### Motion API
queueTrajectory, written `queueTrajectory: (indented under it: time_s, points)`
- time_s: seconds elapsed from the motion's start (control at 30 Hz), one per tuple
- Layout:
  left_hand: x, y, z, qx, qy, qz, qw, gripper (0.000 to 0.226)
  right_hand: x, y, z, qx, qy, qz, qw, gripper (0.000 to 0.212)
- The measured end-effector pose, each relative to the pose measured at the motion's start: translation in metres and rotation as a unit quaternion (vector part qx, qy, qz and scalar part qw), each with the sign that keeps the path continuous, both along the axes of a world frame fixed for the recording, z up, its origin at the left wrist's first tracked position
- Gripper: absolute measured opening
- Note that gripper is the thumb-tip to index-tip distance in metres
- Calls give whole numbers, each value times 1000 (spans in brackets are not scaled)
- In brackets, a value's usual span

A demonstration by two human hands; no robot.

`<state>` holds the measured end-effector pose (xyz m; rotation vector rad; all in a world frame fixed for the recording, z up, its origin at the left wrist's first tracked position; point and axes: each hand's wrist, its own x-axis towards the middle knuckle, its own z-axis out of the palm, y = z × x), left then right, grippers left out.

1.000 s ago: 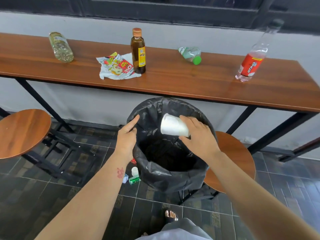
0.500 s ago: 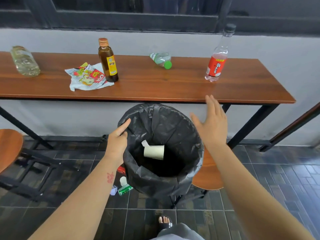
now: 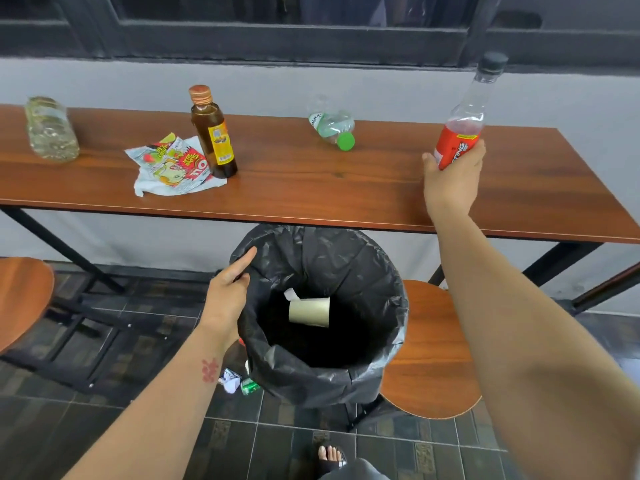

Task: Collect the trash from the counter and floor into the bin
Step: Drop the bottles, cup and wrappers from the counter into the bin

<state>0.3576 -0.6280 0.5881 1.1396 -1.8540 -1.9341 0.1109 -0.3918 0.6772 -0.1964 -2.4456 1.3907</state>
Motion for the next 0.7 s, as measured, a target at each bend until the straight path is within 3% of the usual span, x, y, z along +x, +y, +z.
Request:
queueTrajectory:
  time_s: [0.1, 0.23, 0.5, 0.63, 0.7]
  points:
    - [-3, 1, 1, 20, 15, 9, 1000, 49, -10, -3, -4, -19, 17, -20, 999, 61]
    - [-5, 1, 2, 30, 14, 16, 999, 49, 0, -6, -6, -4, 25, 15, 1000, 58]
    - [12, -2, 8, 46, 20, 22, 999, 51, 85, -20, -3, -26, 62, 214, 975, 55]
    - [30, -3, 17, 54, 27, 27, 998, 50, 139, -30, -14, 88, 115, 304, 942, 58]
    - [40, -6, 20, 53, 33, 26, 998, 51, 158, -34, -25, 160, 85, 356, 917, 61]
